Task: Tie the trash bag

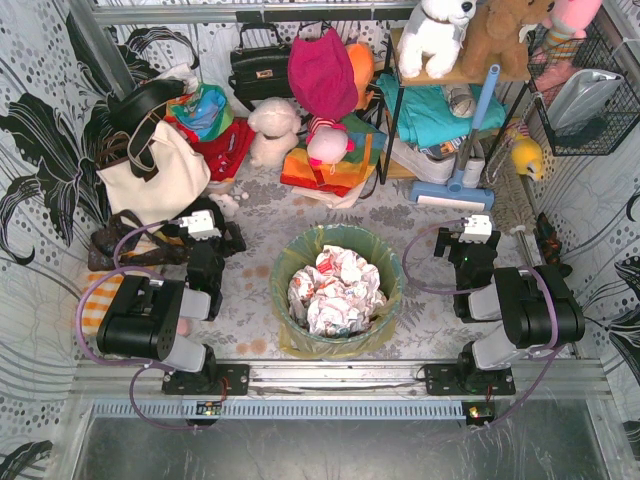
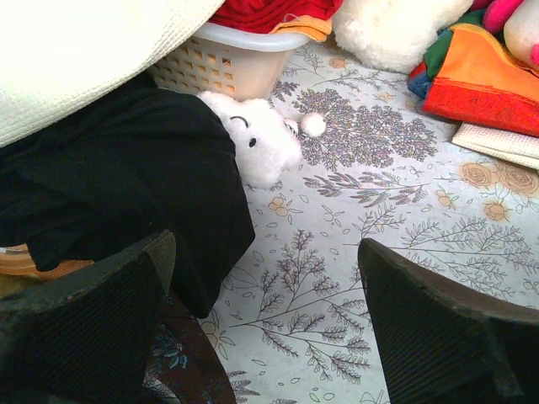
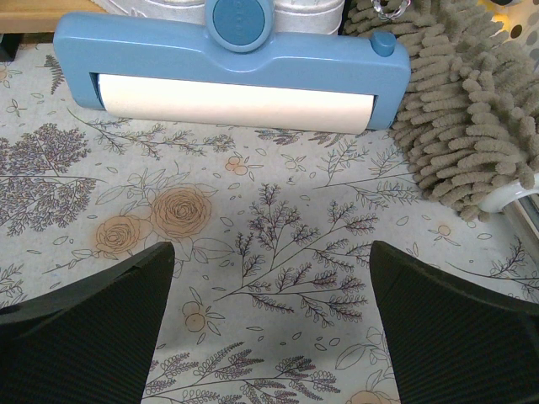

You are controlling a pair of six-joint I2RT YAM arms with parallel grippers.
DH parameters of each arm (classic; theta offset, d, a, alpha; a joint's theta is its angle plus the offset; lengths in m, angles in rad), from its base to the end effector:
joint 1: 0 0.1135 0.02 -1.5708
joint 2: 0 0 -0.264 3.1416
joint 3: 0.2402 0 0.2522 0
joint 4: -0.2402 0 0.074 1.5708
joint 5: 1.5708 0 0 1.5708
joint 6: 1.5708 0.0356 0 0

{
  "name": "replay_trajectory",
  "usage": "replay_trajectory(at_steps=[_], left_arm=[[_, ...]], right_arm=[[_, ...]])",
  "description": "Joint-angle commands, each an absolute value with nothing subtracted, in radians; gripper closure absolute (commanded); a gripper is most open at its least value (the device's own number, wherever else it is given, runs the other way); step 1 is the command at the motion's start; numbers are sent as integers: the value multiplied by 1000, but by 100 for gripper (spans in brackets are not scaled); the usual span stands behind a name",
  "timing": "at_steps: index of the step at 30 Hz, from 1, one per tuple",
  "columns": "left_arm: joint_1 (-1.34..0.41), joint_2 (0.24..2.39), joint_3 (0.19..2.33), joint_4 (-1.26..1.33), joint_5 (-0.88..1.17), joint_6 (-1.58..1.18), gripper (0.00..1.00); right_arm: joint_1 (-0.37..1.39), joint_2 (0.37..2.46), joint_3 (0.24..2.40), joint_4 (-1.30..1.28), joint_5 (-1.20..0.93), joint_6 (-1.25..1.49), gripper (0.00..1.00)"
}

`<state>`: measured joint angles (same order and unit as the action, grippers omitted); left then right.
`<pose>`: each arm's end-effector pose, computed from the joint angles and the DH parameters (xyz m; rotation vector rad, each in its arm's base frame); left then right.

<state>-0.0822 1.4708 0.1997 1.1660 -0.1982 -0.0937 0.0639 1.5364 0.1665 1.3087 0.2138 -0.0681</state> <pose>0.2314 -0.0120 0.1484 -0.1588 1.6664 0.0333 0.2272 0.0070 0.1426 0.0565 1.6325 -0.1776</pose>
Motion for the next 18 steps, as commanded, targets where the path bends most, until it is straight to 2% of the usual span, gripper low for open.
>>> replay_trajectory(at_steps=[1, 18], left_arm=[[-75, 1470, 212, 1213, -183, -91, 2], [-75, 1468, 212, 1208, -179, -94, 2]], right_arm=[[58, 1543, 183, 1331, 226, -48, 3], [58, 1543, 183, 1331, 225, -48, 3]])
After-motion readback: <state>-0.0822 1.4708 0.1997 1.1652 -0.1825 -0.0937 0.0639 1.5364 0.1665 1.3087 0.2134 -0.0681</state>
